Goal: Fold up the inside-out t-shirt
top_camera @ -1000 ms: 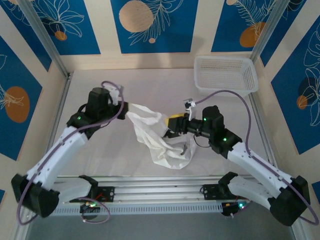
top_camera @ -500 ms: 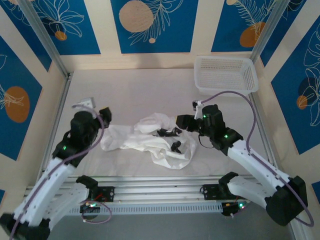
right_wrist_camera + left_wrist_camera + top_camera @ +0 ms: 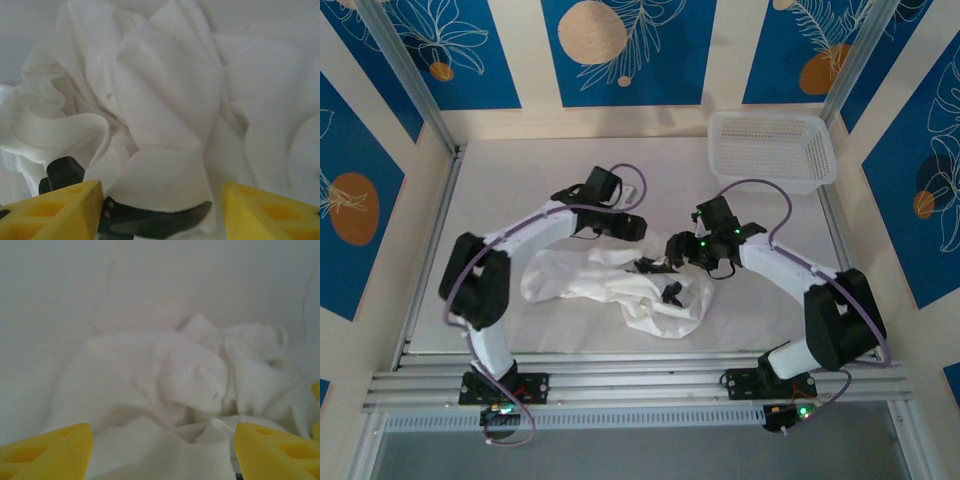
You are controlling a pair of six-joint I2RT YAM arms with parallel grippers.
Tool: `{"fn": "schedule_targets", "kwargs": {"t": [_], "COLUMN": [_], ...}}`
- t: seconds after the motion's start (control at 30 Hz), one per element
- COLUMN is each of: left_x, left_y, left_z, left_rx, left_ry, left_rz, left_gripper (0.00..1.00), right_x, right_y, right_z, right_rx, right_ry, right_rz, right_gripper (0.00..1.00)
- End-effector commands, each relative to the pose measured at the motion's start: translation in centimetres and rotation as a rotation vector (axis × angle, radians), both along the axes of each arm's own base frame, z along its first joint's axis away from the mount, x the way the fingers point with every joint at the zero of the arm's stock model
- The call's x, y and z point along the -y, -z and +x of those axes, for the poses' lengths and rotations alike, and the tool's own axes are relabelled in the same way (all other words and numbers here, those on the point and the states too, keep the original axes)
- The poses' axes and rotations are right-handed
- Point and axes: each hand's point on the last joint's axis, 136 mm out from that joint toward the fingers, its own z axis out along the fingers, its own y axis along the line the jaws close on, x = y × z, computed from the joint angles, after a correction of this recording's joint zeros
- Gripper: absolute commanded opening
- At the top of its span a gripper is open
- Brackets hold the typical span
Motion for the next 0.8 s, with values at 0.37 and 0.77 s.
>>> {"fn": "schedule_targets", "kwargs": {"t": [0.37, 0.77], "left_x": [-3.6, -12.2], "left_y": [-13.6, -21.6], "left_z": [-0.7, -5.0], "left_rx": [0.167, 0.596], "left_ry": [-0.011, -0.163], "left_rz": [-0.323, -0.234], "left_gripper": [0.0, 0.0], "right_x": [-2.2, -4.1], "right_y": [-11.3, -22.0], "right_z": [2.5, -7.0], "right_rx": [0.354, 1.079], "right_ry": [-0.068, -0.418], "right_rz": [0.187, 0.444], "right_gripper": [0.0, 0.0]}}
